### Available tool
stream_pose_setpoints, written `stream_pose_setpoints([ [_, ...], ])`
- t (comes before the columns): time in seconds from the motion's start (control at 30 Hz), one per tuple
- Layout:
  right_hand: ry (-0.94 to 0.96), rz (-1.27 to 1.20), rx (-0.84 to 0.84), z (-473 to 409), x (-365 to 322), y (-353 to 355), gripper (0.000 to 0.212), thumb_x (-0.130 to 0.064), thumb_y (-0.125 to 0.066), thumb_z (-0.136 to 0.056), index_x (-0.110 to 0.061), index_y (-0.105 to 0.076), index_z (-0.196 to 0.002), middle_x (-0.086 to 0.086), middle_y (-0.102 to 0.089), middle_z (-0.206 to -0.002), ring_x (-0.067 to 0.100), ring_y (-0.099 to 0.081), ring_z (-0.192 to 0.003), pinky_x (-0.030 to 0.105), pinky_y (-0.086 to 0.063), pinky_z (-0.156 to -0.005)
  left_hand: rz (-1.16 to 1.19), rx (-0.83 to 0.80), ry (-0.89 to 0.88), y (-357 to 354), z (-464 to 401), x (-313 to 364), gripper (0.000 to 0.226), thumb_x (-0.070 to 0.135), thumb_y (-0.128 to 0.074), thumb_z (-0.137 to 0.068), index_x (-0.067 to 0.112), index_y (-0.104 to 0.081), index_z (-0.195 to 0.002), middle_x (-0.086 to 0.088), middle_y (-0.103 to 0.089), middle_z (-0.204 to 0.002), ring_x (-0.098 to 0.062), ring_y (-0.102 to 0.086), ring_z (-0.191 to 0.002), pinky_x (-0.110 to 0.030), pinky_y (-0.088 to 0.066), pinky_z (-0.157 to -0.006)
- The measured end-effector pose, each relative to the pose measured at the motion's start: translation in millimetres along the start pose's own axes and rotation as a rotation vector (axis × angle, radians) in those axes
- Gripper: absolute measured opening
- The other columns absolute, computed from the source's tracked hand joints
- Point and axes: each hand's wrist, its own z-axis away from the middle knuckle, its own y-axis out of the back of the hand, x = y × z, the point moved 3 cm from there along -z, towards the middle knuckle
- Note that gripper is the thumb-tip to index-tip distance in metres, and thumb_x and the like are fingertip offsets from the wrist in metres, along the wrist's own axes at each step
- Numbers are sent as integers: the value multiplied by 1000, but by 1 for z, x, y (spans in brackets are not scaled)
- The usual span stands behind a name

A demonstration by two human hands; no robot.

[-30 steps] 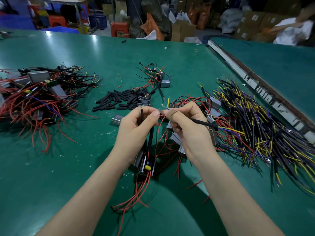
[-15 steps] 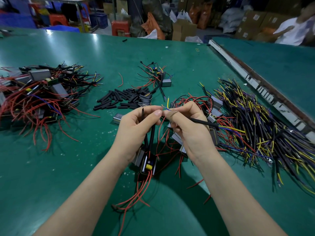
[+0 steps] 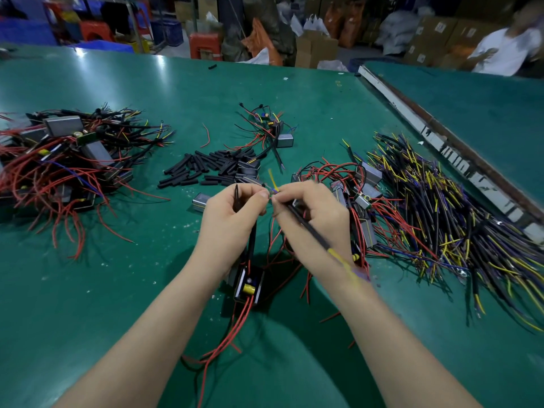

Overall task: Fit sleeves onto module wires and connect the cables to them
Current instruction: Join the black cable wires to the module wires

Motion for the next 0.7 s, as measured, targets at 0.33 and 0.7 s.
stream_pose_setpoints([
  [0.33, 186, 168, -233, -6, 2, 8, 19, 6, -68, -80, -13, -71, -83, -17, -67, -86, 18, -55, -81, 27, -49, -73, -192, -198, 219, 6, -5, -8, 23, 11, -60, -83, 13, -55, -61, -3, -39, -60, -13, -30, -57, -28, -23, -54],
  [0.7, -267, -17, -522, -6, 19, 10, 23, -20, -59, -93, -38, -45, -85, -21, -54, -73, 1, -48, -66, 19, -36, -63, -415, -333, 48, 7, -4, -6, 21, 26, -66, -85, 18, -63, -66, 13, -47, -46, -1, -35, -40, -14, -28, -42],
])
